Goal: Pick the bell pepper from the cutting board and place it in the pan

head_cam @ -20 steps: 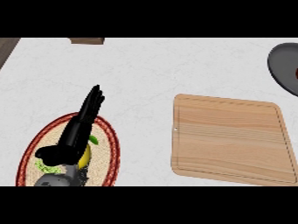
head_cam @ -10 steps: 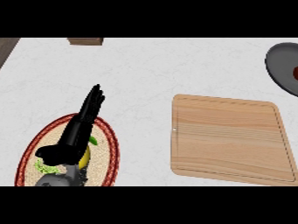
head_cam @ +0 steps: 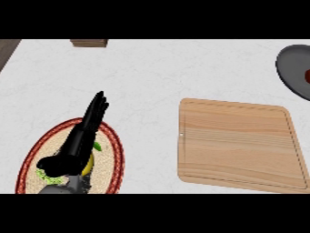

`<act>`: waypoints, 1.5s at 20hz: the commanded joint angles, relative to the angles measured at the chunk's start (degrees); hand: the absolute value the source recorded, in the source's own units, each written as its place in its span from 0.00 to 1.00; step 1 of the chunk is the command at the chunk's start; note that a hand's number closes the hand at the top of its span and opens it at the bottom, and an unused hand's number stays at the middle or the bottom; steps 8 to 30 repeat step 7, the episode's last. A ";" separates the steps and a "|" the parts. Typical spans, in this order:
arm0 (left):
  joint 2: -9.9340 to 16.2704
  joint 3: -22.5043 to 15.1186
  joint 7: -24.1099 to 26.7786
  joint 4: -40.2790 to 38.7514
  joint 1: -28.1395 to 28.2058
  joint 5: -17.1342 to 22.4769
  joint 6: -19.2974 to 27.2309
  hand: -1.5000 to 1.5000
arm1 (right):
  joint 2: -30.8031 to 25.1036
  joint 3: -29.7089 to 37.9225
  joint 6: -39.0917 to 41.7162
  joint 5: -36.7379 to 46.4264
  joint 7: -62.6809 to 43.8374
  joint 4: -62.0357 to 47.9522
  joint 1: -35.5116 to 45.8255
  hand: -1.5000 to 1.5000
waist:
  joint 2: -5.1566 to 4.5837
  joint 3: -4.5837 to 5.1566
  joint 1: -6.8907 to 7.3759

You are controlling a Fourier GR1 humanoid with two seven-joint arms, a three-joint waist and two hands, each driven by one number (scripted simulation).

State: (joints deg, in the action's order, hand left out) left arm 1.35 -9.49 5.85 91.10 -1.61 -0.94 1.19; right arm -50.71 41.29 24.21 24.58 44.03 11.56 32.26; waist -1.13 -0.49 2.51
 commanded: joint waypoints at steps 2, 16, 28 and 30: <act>-0.62 -0.66 0.64 -0.07 0.59 -0.41 0.22 0.50 | 0.99 -0.89 1.79 0.54 6.04 -0.24 -1.73 0.00 | -0.16 -0.09 0.31; -0.78 -0.22 -0.59 -1.43 -1.40 -0.56 0.43 0.50 | 0.52 -1.81 -1.98 1.06 7.33 1.04 -0.62 0.00 | -0.07 -0.02 0.06; -0.78 -0.22 -0.59 -1.43 -1.40 -0.56 0.43 0.50 | 0.52 -1.81 -1.98 1.06 7.33 1.04 -0.62 0.00 | -0.07 -0.02 0.06; -0.78 -0.22 -0.59 -1.43 -1.40 -0.56 0.43 0.50 | 0.52 -1.81 -1.98 1.06 7.33 1.04 -0.62 0.00 | -0.07 -0.02 0.06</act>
